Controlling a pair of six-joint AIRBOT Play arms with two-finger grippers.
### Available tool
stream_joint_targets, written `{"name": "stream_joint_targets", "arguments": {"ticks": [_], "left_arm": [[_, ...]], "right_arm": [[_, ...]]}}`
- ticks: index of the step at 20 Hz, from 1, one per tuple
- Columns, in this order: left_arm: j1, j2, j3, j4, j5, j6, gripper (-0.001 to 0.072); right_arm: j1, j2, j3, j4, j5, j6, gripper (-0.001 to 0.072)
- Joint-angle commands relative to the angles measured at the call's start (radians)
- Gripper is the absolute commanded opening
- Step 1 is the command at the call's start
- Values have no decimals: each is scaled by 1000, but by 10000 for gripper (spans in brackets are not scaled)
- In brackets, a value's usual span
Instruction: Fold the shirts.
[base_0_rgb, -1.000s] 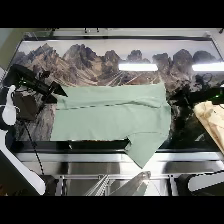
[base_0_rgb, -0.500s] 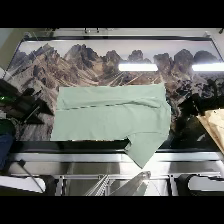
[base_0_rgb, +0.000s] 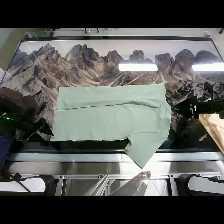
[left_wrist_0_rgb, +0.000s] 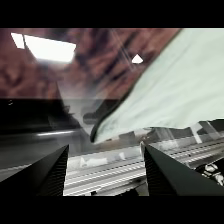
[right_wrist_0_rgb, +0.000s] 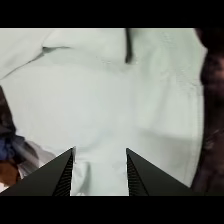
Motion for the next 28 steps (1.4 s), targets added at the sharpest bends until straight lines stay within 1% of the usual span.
{"name": "stream_joint_targets", "arguments": {"ticks": [1, 2, 5, 6, 7, 8, 9, 11, 12, 13, 14, 15, 17, 18, 21, 22, 23, 26, 28], "left_arm": [[-57, -43, -26, -10, -57, 20, 490], [-78, -53, -26, -63, -72, 40, 491], [-124, -71, -25, -282, -103, 164, 488], [-134, -71, -19, -301, -117, 183, 477], [-146, -71, -2, -295, -117, 194, 298], [-148, -70, 15, -297, -102, 217, 60], [-148, -70, 33, -297, -79, 226, 21], [-148, -70, 60, -297, -28, 226, 24], [-147, -69, 62, -297, -13, 226, 25], [-147, -66, 55, -297, -8, 226, 25], [-147, -60, 42, -297, -12, 227, 25], [-147, -55, 27, -297, -18, 227, 25], [-147, -53, 18, -296, -25, 227, 25], [-147, -53, 19, -298, -24, 227, 25], [-148, -53, 45, -298, -7, 226, 25], [-148, -53, 53, -298, 6, 226, 25], [-148, -53, 59, -298, 17, 226, 25], [-148, -53, 58, -299, 19, 226, 25], [-148, -53, 58, -299, 21, 226, 25]], "right_arm": [[0, 34, -4, 32, 25, -7, 367], [-1, 50, -4, 31, 25, -6, 367], [-1, 104, -23, 31, 24, 26, 367], [-1, 126, -44, 31, 22, 42, 367], [-1, 149, -75, 31, 11, 55, 367], [-1, 177, -119, 30, -9, 73, 367], [-1, 206, -167, 22, -30, 93, 367], [-3, 273, -266, -55, -77, 158, 367], [-3, 310, -310, -130, -106, 214, 369], [-3, 346, -346, -204, -123, 276, 400], [-3, 384, -383, -264, -126, 342, 576], [-3, 419, -415, -293, -125, 380, 674], [-2, 497, -492, -311, -123, 465, 672], [0, 529, -530, -314, -126, 489, 672], [0, 568, -640, -313, -168, 483, 658], [0, 568, -667, -298, -179, 459, 587], [0, 568, -692, -261, -192, 427, 551], [1, 568, -735, -106, -200, 328, 550], [2, 568, -750, -108, -228, 320, 544]]}}
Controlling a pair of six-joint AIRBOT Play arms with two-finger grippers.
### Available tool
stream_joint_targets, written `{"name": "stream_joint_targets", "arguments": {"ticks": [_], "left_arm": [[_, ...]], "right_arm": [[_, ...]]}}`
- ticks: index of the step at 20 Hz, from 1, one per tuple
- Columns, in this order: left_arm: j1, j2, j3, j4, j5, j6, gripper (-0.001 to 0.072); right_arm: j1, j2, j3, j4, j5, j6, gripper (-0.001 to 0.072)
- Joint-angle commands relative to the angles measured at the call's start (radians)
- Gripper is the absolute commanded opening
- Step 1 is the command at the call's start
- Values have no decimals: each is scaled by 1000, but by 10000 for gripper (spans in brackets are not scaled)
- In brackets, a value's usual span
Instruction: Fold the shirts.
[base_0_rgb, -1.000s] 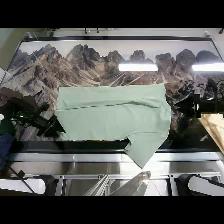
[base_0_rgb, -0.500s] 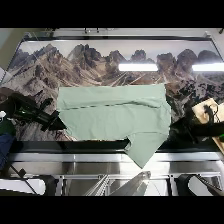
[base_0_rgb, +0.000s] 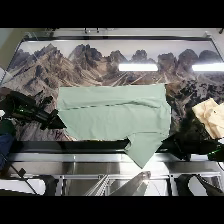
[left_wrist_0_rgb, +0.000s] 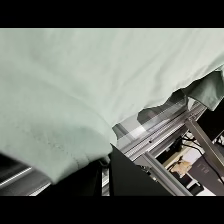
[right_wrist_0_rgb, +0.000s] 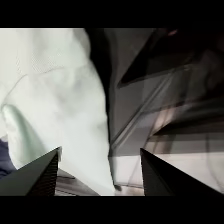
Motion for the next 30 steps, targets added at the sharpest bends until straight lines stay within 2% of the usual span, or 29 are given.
{"name": "stream_joint_targets", "arguments": {"ticks": [1, 3, 4, 9, 11, 12, 13, 14, 17, 19, 21, 23, 26, 30], "left_arm": [[-1, 1, 3, 0, 9, 0, 25], [-1, 1, 3, 0, 10, 0, 25], [-1, 1, 3, 0, 10, 0, 25], [-1, 1, 3, 0, 23, 0, 25], [0, 1, 3, 0, 32, 0, 25], [0, 1, 3, 0, 45, 1, 25], [5, 1, 3, 0, 72, 1, 25], [16, 2, 3, 0, 102, 1, 25], [88, 42, 3, 0, 147, 0, 26], [169, 95, 3, 0, 150, 0, 25], [252, 147, 3, 0, 157, 0, 26], [312, 177, 3, -2, 150, 0, 26], [312, 169, 3, -6, 132, 1, 26], [241, 82, 10, 3, 124, 5, 25]], "right_arm": [[2, 5, -47, 62, -52, -55, 543], [2, -3, -57, 64, -94, -70, 532], [2, -17, -58, 72, -111, -108, 466], [55, -156, -58, 257, -115, -314, 454], [137, -219, -58, 347, -113, -402, 223], [169, -235, -57, 394, -100, -430, 213], [184, -238, -56, 431, -60, -472, 52], [179, -232, -52, 449, 2, -503, 19], [97, -150, -29, 438, 184, -503, 18], [24, -46, -22, 493, 197, -494, 18], [-40, 41, -6, 638, 189, -500, 17], [-64, 75, 58, 670, 165, -503, 17], [3, 8, 131, 666, 107, -514, 17], [180, -181, 175, 735, -112, -642, 17]]}}
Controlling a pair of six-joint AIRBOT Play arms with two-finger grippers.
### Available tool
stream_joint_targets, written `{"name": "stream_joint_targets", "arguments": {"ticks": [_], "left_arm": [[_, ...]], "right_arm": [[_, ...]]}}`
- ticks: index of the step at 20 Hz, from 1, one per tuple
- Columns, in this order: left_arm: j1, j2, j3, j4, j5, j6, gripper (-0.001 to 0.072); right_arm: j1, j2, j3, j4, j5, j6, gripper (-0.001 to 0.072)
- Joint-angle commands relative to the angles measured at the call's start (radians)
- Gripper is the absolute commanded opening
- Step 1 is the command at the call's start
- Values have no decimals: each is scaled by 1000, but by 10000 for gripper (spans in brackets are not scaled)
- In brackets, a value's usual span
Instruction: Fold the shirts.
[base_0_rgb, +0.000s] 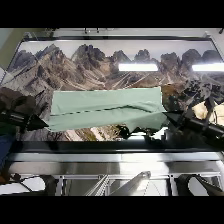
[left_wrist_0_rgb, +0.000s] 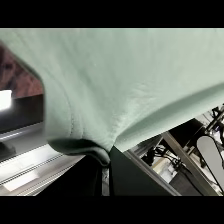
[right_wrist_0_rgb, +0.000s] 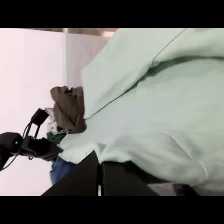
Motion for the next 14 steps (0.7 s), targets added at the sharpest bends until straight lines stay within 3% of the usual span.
{"name": "stream_joint_targets", "arguments": {"ticks": [1, 3, 9, 14], "left_arm": [[-37, -78, 27, 5, -17, 2, 25], [-51, -134, 97, 5, -19, -30, 25], [-153, -282, 378, 6, -30, -70, 16], [-243, -480, 626, 6, -10, -134, 16]], "right_arm": [[124, -169, 68, 91, -180, -135, 17], [148, -303, 160, 135, -195, -194, 17], [176, -624, 454, 133, -196, -191, 17], [199, -755, 527, 129, -217, -191, 18]]}}
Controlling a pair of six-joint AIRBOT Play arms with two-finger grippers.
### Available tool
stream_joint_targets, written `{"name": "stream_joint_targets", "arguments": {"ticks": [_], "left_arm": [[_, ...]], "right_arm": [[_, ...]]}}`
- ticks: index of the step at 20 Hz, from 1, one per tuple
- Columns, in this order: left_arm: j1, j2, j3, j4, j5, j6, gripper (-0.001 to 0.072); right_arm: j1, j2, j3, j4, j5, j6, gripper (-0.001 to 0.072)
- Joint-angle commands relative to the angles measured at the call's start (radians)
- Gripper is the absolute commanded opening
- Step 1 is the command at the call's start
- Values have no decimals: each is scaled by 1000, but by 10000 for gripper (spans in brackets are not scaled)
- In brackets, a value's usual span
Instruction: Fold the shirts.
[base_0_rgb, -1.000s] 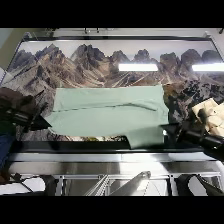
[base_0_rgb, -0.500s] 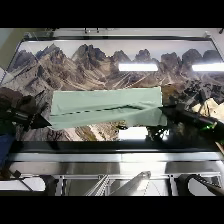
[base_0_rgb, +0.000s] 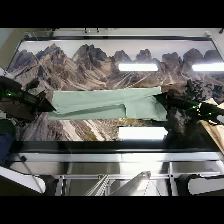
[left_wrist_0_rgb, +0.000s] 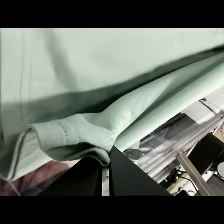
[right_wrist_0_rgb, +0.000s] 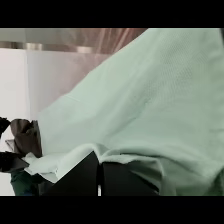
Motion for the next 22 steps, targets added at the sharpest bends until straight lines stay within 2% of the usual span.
{"name": "stream_joint_targets", "arguments": {"ticks": [1, 5, 9, 10, 11, 12, 13, 14, 16, 18, 19, 20, 22], "left_arm": [[-56, -138, 173, -2, 21, -43, 16], [-63, -240, 301, -2, 31, -123, 16], [-63, -252, 341, -2, 47, -128, 16], [-63, -251, 340, -2, 66, -128, 18], [-63, -251, 340, -4, 95, -127, 18], [-63, -251, 340, -4, 141, -126, 56], [-63, -245, 336, -4, 161, -147, 338], [-59, -228, 325, -5, 158, -173, 720], [-49, -183, 307, -5, 158, -172, 717], [-34, -123, 306, -5, 158, -173, 716], [-24, -87, 306, -5, 157, -175, 715], [-16, -45, 306, -5, 146, -175, 714], [-7, 35, 306, -4, 97, -173, 714]], "right_arm": [[13, -79, 44, -14, -30, -4, 19], [11, -82, 45, -43, -79, -6, 18], [11, -81, 45, -44, -101, -24, 27], [11, -81, 45, -42, -91, -31, 147], [8, -78, 50, -51, -77, -30, 214], [-3, -70, 55, -76, -59, -28, 244], [-21, -57, 60, -108, -31, 2, 252], [-49, -32, 65, -159, 0, 55, 320], [-113, 40, 75, -319, 19, 173, 513], [-175, 112, 93, -505, 18, 290, 555], [-200, 134, 108, -583, 18, 350, 650], [-217, 145, 123, -647, 20, 398, 658], [-214, 131, 138, -686, 26, 414, 658]]}}
